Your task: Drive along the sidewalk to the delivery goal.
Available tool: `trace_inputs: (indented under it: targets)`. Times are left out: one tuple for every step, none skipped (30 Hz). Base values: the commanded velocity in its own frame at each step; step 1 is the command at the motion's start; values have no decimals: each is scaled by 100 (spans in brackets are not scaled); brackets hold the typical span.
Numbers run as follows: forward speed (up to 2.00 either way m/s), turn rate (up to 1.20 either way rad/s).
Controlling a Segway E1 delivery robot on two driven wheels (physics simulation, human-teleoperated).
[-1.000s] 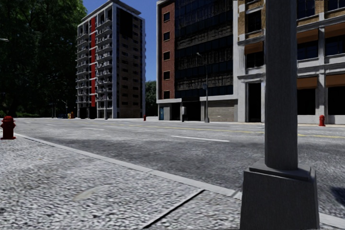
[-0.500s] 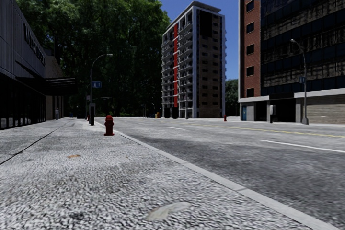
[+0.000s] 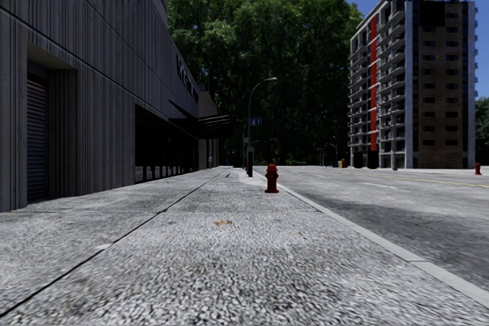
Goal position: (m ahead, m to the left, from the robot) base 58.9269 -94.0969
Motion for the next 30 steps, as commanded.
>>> trace_inputs:
  targets:
    - [123, 0]
    - [123, 0]
    - [140, 0]
    - [200, 0]
    - [200, 0]
    - [200, 0]
    - [200, 0]
    - [200, 0]
    - [200, 0]
    - [200, 0]
    - [200, 0]
    - [200, 0]
    - [200, 0]
    - [200, 0]
    - [200, 0]
    - [200, 0]
    - [200, 0]
    - [200, 0]
    - [200, 0]
    - [200, 0]
    - [200, 0]
    - [200, 0]
    - [200, 0]
    - [200, 0]
    - [200, 0]
    - [200, 0]
    - [200, 0]
    - [200, 0]
    - [200, 0]
    - [200, 0]
